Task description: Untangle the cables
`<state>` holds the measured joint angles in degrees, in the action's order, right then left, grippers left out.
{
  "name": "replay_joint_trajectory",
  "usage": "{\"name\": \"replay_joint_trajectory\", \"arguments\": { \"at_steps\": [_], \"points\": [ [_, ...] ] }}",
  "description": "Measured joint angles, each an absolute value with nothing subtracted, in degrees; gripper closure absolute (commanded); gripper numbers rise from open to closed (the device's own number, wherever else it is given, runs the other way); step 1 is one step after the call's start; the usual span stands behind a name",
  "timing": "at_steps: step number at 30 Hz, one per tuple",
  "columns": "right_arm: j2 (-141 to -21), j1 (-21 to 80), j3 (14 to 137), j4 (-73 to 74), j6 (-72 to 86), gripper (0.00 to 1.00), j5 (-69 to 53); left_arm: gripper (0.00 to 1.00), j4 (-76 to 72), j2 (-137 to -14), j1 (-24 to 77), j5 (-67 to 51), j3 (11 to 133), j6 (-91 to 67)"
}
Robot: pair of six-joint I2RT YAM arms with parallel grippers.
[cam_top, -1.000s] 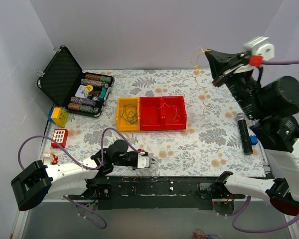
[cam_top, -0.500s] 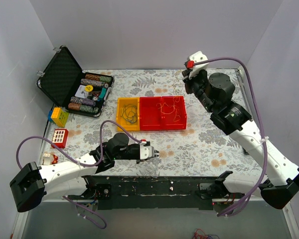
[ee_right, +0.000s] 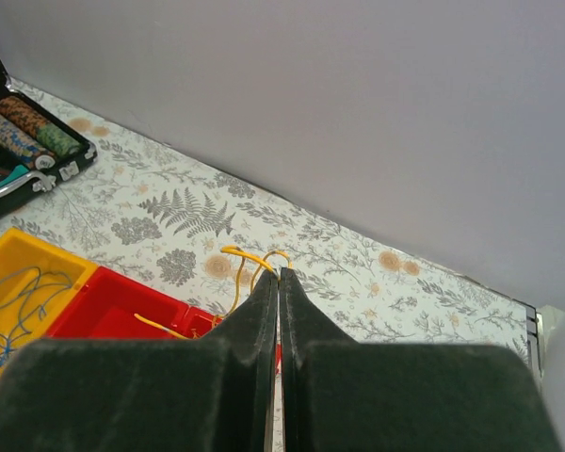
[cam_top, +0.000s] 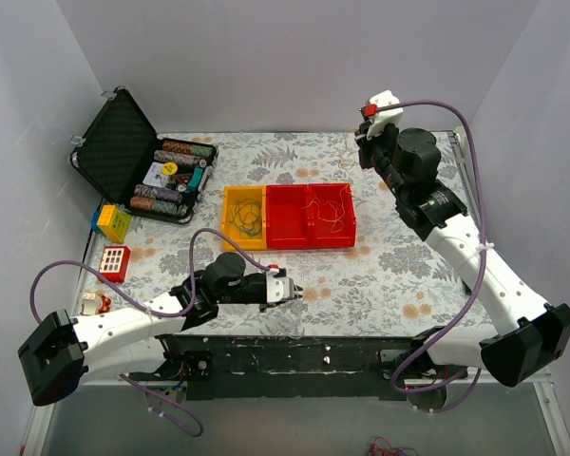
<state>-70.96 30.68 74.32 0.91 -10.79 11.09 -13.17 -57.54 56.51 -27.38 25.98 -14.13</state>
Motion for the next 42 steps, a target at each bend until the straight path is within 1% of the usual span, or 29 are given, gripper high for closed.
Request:
{"name": "replay_joint_trajectory", "arguments": {
  "at_steps": [14,20,31,38,42],
  "points": [
    [-72.44,28.82,75.24,-2.02,-10.13,0.99,10.87,0.83,-13.17,-57.32,55.92,-27.4,26.0,-13.93],
    [-74.02,28.82,72.75,-3.51,-7.73,0.99,8.34,0.8,-12.91,-57.19,55.44,-27.4,26.39,-13.87],
    [-81.95,28.82,62.83,-4.93,-3.42,0.99,5.19,0.8,-12.01,-57.12,54.15,-27.4,28.08,-13.72],
    [-87.39,28.82,62.06,-5.67,-1.56,0.99,5.82,0.8,-11.6,-56.55,53.23,-27.4,28.58,-13.72],
    [-92.86,28.73,63.13,-4.95,-1.26,0.99,6.87,0.8,-11.51,-56.21,52.75,-27.42,28.84,-13.8]
  ]
}}
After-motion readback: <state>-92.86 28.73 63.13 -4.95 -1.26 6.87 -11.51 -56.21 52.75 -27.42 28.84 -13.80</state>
